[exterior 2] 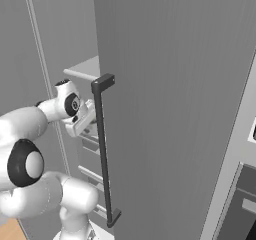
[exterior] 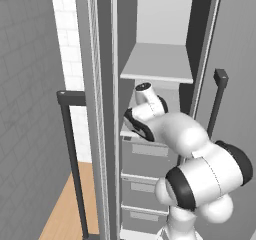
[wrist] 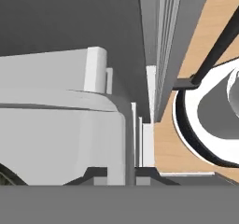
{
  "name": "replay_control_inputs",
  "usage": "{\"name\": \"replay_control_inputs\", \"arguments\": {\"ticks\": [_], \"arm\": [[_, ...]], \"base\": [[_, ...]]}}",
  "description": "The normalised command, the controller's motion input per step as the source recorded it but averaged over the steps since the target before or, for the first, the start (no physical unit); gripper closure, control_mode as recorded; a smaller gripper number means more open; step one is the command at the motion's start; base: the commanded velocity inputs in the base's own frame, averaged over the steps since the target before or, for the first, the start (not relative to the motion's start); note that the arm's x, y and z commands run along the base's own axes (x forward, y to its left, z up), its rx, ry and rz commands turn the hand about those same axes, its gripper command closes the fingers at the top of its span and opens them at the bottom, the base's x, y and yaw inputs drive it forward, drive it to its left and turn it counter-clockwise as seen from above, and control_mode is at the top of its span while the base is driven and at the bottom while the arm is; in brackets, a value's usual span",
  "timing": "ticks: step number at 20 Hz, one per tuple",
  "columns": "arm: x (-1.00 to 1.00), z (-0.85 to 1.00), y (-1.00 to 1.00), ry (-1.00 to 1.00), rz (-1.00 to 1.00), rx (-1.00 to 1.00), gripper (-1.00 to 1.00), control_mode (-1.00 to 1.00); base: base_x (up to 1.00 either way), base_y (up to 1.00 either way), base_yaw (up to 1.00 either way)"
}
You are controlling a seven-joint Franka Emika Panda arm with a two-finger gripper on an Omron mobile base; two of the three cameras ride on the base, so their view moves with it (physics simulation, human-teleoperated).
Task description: Take the meat container that has the fish and place it on the second highest rack of the freezer. Then take the vegetable container that has the onion and corn and place it on the highest rack of the freezer.
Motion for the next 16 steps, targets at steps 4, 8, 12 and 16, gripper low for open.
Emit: {"name": "replay_control_inputs", "arguments": {"ticks": [4,8,12,16], "arm": [[0.76,-0.30,0.00,0.00,-0.05,0.00,1.00,-1.00],[0.81,-0.37,-0.04,0.00,-0.02,0.00,1.00,-1.00],[0.51,-0.53,-0.10,-0.02,-0.02,-0.02,1.00,-1.00],[-0.34,-0.50,0.02,-0.29,-0.03,-0.11,-1.00,-1.00]], "base": [[0.00,0.00,0.00],[0.00,0.00,0.00],[0.00,0.00,0.00],[0.00,0.00,0.00]]}}
